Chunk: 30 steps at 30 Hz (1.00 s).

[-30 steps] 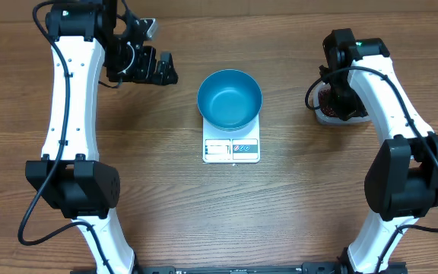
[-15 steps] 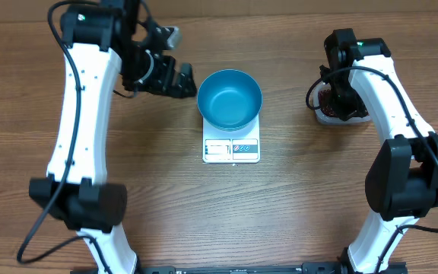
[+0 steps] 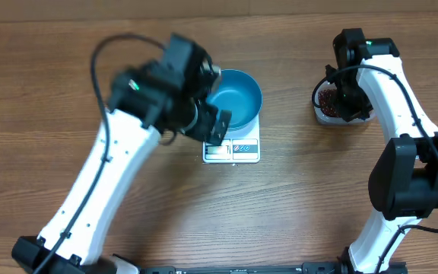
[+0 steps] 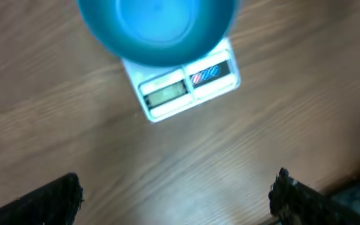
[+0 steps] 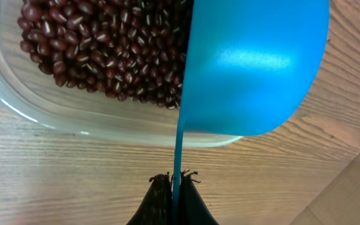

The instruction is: Scoop item into bowl and weigh 150g on scale

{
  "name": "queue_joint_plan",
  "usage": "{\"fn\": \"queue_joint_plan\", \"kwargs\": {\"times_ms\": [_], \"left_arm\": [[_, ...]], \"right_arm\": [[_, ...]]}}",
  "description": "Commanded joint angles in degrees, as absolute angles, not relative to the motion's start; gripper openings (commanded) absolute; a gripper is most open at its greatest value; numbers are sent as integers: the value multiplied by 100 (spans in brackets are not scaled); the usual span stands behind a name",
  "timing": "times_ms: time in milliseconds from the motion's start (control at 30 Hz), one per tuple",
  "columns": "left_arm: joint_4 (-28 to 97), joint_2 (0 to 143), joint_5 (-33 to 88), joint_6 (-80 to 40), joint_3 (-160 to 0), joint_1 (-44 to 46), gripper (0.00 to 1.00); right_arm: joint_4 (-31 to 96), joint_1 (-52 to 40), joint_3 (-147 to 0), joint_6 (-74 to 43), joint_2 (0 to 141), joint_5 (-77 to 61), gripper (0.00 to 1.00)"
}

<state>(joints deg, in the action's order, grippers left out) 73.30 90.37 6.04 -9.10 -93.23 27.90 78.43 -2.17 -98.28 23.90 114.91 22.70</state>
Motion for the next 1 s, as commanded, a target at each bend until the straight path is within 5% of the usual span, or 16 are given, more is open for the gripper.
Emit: {"fn": "queue_joint_plan", "kwargs": {"times_ms": [0, 233, 367, 967], "left_arm": [[6657, 8628, -75, -1662, -8018, 2895, 100], [4912, 8844, -14, -1675, -6364, 2891, 99], [4908, 9000, 353, -974, -6348, 2917, 100], [4794, 9623, -454, -1402, -6324, 3623, 100]], "right_arm": [[7793, -174, -9800, 2340, 11413, 2086, 4], [7815, -174, -9800, 2338, 11413, 2043, 4], [7852, -174, -9800, 2252, 11413, 2040, 4], [7784, -174, -9800, 2252, 11413, 2040, 4]]}}
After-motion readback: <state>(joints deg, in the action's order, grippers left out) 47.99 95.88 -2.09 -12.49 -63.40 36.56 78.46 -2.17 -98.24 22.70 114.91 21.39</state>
